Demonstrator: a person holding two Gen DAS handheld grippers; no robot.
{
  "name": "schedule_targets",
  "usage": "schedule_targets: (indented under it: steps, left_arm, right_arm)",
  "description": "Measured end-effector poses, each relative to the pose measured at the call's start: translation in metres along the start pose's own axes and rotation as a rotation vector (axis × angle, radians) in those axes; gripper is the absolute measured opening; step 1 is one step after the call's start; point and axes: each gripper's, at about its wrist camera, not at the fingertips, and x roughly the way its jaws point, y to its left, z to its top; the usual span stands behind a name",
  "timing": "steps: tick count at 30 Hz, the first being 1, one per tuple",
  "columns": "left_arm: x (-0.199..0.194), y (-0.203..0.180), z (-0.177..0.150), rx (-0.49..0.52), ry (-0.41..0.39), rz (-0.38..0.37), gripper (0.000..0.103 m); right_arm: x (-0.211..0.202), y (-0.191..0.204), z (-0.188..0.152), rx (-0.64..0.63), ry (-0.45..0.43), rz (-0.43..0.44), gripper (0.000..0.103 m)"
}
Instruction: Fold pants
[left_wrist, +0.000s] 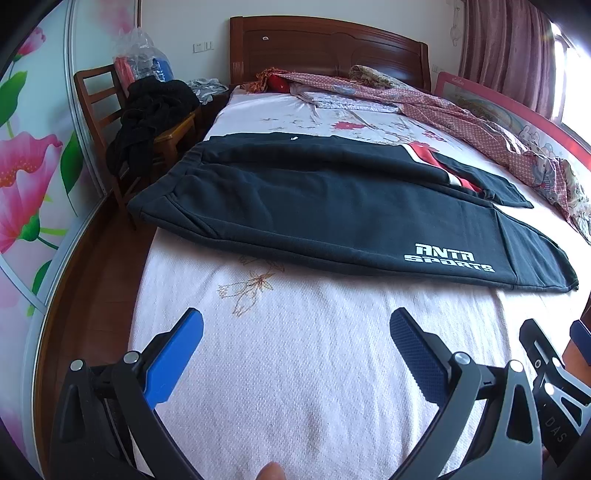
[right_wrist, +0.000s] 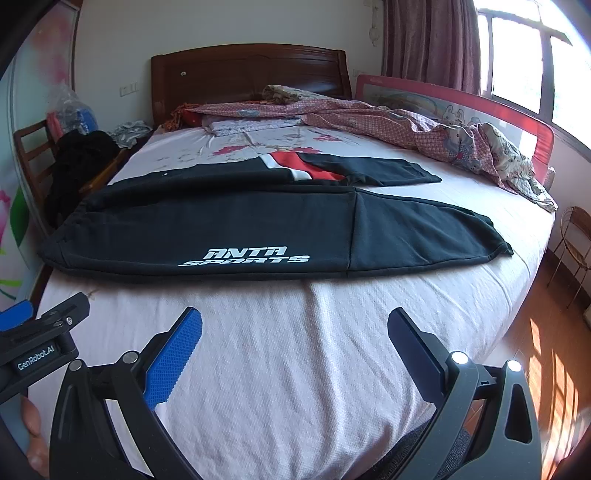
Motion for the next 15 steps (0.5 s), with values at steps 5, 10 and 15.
schedule_targets:
  steps: [5,10,15]
  left_arm:
    - [0.0007,-0.0017,0.0002,0.005,0.003,0.001,0.101]
    - [0.0011,-0.0006,0.0004,0.002,0.006,-0.003,0.101]
    - [0.0018,-0.0002,-0.0001,0.001,0.008,-0.003,0.101]
  right_arm:
    - [0.0002,-0.0004,0.0,-0.001,-0.001,0.002,0.1]
    - [0.0003,-0.0004,0.0,-0.001,-0.002,0.003,0.1]
    - [0.0007,-0.0004,-0.0002,-0.002,0.001,0.004,0.1]
